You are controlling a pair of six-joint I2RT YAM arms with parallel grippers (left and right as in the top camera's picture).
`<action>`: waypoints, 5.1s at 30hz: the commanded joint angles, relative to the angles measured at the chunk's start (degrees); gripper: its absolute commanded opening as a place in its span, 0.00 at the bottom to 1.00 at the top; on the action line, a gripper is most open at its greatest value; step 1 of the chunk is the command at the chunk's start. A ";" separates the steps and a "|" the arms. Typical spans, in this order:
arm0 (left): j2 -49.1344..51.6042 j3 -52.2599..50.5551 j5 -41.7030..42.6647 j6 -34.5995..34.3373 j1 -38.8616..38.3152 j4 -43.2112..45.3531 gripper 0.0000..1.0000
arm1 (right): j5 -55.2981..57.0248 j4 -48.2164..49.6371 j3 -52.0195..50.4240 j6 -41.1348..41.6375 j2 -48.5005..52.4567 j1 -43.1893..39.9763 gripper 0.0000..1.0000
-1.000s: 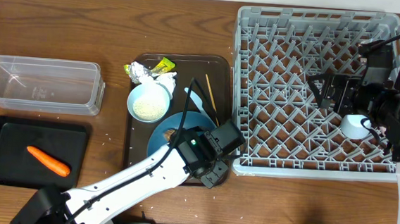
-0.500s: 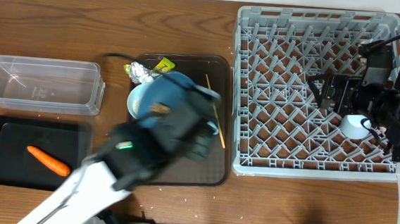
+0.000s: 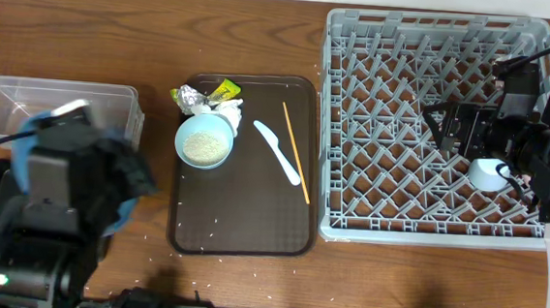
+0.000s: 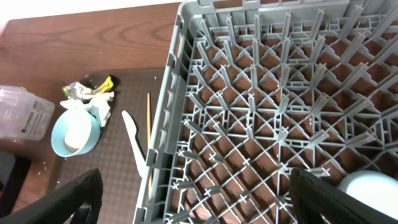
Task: Sort waste into correct bins and load items into the dishwasher rack
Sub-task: 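Carry the blue plate left over the black tray, then tilt the blue plate to slide the cookie onto the black tray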
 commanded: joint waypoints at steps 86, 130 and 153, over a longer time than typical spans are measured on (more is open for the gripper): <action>10.16 -26.18 89.07 40.09 80.89 23.10 0.07 | -0.04 -1.49 0.52 1.42 0.11 0.59 0.91; 12.09 -28.28 89.92 31.58 74.58 33.31 0.06 | -0.04 -1.01 0.52 1.44 0.11 0.59 0.93; 12.39 -28.24 94.68 34.91 73.44 33.79 0.06 | -0.04 -0.81 0.52 1.46 0.11 0.59 0.93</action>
